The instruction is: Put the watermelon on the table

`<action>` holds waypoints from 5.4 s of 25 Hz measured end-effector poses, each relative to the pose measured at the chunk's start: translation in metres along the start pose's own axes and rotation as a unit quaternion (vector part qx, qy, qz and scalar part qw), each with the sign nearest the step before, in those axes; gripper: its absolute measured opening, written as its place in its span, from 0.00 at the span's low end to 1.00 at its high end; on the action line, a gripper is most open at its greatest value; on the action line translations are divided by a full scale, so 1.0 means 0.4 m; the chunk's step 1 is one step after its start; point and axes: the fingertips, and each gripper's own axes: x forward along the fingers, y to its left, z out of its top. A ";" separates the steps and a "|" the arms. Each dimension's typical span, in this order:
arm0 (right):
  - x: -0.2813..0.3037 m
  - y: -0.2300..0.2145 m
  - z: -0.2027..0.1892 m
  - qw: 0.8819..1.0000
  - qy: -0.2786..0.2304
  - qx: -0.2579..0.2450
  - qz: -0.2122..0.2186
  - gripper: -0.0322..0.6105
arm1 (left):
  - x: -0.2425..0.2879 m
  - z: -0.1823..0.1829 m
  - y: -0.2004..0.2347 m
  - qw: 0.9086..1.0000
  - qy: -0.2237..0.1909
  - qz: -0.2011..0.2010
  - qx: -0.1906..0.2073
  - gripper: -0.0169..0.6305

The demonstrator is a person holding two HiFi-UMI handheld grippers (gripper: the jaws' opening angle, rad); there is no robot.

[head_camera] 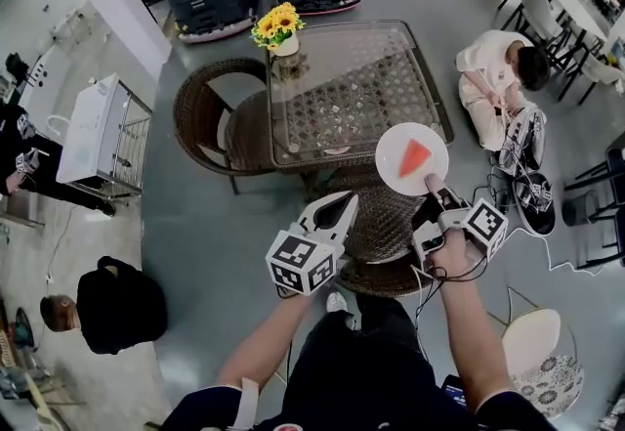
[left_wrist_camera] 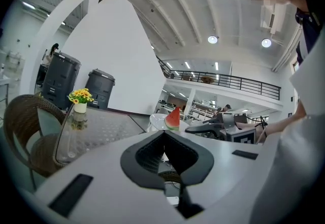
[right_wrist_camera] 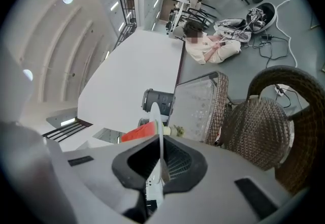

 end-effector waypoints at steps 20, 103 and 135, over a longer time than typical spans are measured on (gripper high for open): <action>0.455 -0.261 0.157 0.993 0.099 -0.041 -0.054 0.07 | 0.323 -0.115 0.166 0.995 0.055 0.075 -0.028 0.03; 0.776 -0.478 0.231 0.872 0.252 -0.326 -0.262 0.19 | 0.492 -0.102 0.267 0.990 0.067 0.106 -0.063 0.03; 0.601 0.015 0.167 0.782 0.095 -0.613 0.052 0.06 | 0.491 -0.013 0.232 0.995 0.045 0.081 -0.027 0.03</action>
